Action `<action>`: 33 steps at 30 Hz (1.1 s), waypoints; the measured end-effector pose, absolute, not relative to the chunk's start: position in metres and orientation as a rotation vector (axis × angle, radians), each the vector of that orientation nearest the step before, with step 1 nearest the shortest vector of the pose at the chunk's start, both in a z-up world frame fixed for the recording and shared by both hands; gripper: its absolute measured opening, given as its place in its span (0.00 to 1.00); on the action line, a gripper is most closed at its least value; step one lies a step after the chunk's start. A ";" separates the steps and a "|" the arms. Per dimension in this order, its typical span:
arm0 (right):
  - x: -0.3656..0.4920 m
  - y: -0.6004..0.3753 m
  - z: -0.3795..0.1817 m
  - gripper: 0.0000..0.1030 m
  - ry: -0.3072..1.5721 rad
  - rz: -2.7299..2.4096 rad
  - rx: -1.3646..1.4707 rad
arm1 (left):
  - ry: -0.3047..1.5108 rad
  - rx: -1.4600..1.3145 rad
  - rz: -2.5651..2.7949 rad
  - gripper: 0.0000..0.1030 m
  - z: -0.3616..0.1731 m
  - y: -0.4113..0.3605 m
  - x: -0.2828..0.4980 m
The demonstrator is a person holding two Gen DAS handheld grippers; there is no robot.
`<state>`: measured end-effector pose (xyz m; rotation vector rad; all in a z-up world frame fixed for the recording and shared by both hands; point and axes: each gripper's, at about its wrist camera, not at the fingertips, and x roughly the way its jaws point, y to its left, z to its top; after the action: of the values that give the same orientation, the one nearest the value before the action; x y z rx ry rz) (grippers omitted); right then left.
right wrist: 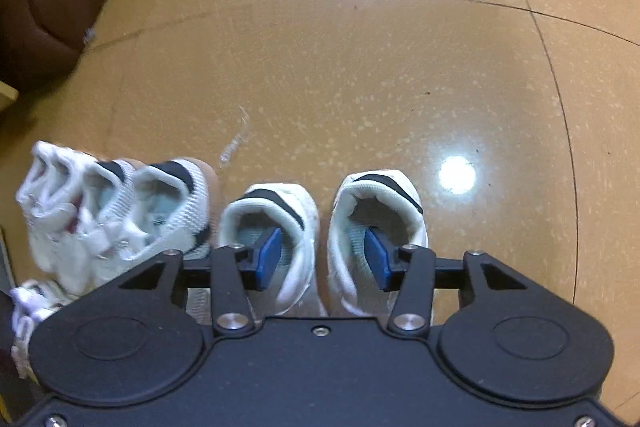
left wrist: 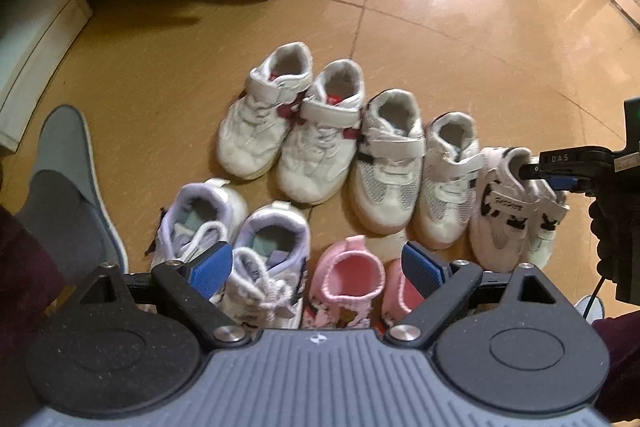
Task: Organize scattered shoes
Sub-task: 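Grasp the pair of white sneakers with black straps in the right tool, then carry the sneaker pair with the right tool into the white shoe cabinet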
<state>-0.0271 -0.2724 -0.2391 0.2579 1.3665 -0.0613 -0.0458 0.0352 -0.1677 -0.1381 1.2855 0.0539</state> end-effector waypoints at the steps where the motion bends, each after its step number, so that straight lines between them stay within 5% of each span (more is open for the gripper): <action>1: -0.026 -0.272 -0.243 0.46 1.375 -0.060 0.259 | 1.288 -0.140 0.059 0.90 -0.169 0.037 -0.045; 6: -0.019 -0.258 -0.267 0.49 1.401 -0.026 0.126 | 1.296 -0.142 0.067 0.90 -0.172 0.039 -0.041; 10: -0.011 -0.248 -0.276 0.93 1.428 0.043 0.150 | 1.300 -0.137 0.066 0.90 -0.175 0.039 -0.039; 14: -0.008 -0.245 -0.280 1.00 1.423 0.066 0.159 | 1.301 -0.139 0.074 0.89 -0.174 0.041 -0.039; 15: -0.009 -0.245 -0.279 0.99 1.413 0.056 0.171 | 1.300 -0.140 0.075 0.90 -0.174 0.041 -0.040; 17: -0.009 -0.250 -0.275 0.81 1.398 0.019 0.185 | 1.298 -0.141 0.073 0.90 -0.172 0.040 -0.041; 19: -0.011 -0.261 -0.268 0.47 1.377 -0.036 0.207 | 1.290 -0.139 0.065 0.90 -0.171 0.038 -0.041; 21: -0.014 -0.270 -0.266 0.28 1.374 -0.052 0.240 | 1.282 -0.139 0.057 0.90 -0.169 0.036 -0.041; 27: -0.024 -0.270 -0.261 0.27 1.383 -0.063 0.228 | 1.270 -0.138 0.039 0.89 -0.164 0.030 -0.043; 33: -0.023 -0.264 -0.260 0.40 1.351 -0.058 0.172 | 1.263 -0.125 0.039 0.89 -0.161 0.028 -0.040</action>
<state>-0.0235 -0.2638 -0.2599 0.1720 1.3511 -0.0584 -0.0397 0.0280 -0.1611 -0.1255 1.2632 0.0388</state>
